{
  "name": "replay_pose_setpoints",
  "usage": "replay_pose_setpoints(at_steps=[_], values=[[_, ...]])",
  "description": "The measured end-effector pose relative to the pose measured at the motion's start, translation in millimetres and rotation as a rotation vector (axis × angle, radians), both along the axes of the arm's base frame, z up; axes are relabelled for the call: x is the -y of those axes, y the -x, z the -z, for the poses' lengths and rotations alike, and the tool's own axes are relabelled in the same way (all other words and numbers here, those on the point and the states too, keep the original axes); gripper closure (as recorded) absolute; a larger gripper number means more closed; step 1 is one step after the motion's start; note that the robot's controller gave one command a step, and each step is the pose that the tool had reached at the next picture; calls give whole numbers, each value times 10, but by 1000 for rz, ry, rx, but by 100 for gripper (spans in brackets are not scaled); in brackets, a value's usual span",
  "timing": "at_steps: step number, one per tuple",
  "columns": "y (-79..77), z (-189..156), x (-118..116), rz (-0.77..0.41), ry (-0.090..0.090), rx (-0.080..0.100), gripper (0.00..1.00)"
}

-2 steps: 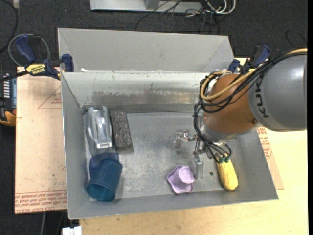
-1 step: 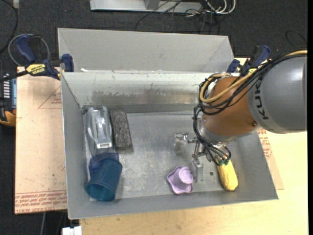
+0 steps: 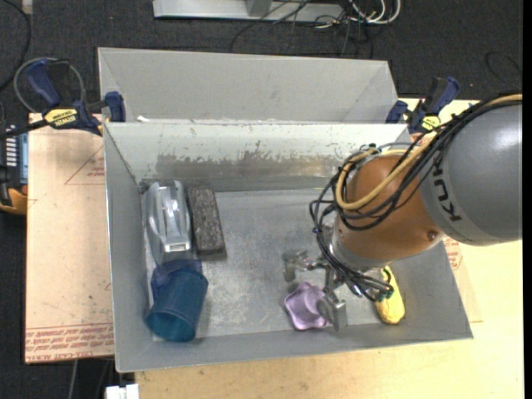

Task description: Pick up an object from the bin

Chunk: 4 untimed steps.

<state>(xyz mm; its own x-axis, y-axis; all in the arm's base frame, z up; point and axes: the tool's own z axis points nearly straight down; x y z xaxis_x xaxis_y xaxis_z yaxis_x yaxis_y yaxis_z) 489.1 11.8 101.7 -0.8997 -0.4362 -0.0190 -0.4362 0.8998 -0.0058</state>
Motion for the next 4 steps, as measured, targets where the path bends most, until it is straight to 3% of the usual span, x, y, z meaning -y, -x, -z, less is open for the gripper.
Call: replay_pose_setpoints(at_steps=[1, 2, 3, 4], values=[[-118, 119, 49, -15, 1, 0, 0], [-9, 147, -166, -220, 15, 26, 100], [-10, 147, -165, -221, 15, 26, 100], [-99, 114, -22, -219, 4, 22, 100]])
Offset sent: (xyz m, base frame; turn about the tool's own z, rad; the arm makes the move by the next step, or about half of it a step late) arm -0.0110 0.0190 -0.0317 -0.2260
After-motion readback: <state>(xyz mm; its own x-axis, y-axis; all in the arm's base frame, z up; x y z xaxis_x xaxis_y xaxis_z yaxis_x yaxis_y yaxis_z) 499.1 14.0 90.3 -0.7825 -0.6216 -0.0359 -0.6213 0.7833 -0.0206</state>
